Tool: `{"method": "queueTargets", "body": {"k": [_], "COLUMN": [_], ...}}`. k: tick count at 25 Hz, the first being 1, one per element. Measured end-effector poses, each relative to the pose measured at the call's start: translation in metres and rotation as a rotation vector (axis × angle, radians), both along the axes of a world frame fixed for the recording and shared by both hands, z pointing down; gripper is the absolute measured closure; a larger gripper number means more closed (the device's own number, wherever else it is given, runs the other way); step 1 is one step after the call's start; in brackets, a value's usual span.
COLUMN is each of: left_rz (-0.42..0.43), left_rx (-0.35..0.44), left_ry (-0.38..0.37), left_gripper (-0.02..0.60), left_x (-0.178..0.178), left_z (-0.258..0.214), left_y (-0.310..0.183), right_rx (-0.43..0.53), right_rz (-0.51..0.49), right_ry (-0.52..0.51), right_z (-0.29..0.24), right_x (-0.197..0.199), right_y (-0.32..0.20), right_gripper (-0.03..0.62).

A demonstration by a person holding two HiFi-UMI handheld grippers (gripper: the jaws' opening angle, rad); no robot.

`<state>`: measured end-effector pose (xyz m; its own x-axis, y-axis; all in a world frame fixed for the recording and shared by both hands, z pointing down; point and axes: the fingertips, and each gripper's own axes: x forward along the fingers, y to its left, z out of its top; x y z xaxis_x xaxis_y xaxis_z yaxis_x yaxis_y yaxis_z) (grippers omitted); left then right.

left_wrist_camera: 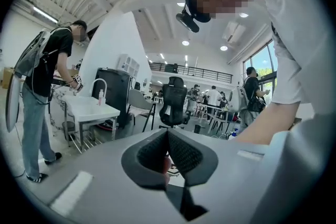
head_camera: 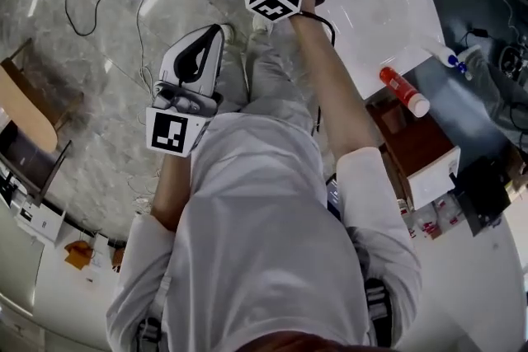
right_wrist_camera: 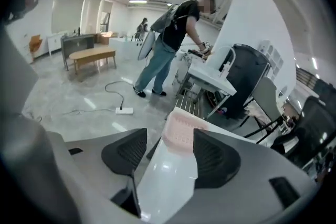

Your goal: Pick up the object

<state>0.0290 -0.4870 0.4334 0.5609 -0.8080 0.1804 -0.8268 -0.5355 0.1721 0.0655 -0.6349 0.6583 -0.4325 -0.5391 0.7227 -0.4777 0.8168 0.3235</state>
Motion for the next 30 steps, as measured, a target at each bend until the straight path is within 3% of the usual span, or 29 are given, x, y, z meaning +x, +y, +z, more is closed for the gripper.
{"method": "queueTargets", "body": {"k": [6, 8, 13, 17, 20, 26, 30], "left_rz": [-0.053, -0.064, -0.081, -0.079, -0.069, -0.046, -0.004], "left_rx": [-0.031, -0.025, -0.001, 0.009, 0.004, 0.022, 0.051], "left_ry": [-0.016, -0.016, -0.016, -0.02, -0.029, -0.037, -0.042], "left_gripper": [0.581, 0.581, 0.58, 0.58, 0.58, 0.58, 0.58], "left_x": [-0.027, -0.034, -0.043, -0.044, -0.045, -0.039, -0.029], "left_z": [0.005, 0.0, -0.008, -0.011, -0.01, -0.014, -0.021], "left_y": [-0.006, -0.011, -0.018, -0.018, -0.015, -0.017, -0.021], "right_rx": [-0.005, -0.017, -0.059, -0.04, -0.067, -0.184, -0.21], "right_rz": [-0.187, -0.216, -0.189, -0.212, -0.17, -0.009, 0.116], "right_ry": [0.294, 0.37, 0.35, 0.357, 0.215, -0.196, -0.502], "right_z": [0.053, 0.066, 0.073, 0.071, 0.054, -0.013, -0.072], "right_x": [-0.018, -0.015, -0.014, -0.014, -0.02, -0.019, -0.007], "right_y": [-0.022, -0.023, -0.017, -0.011, 0.0, 0.029, 0.045], "right_gripper": [0.348, 0.382, 0.464, 0.477, 0.488, 0.499, 0.499]}}
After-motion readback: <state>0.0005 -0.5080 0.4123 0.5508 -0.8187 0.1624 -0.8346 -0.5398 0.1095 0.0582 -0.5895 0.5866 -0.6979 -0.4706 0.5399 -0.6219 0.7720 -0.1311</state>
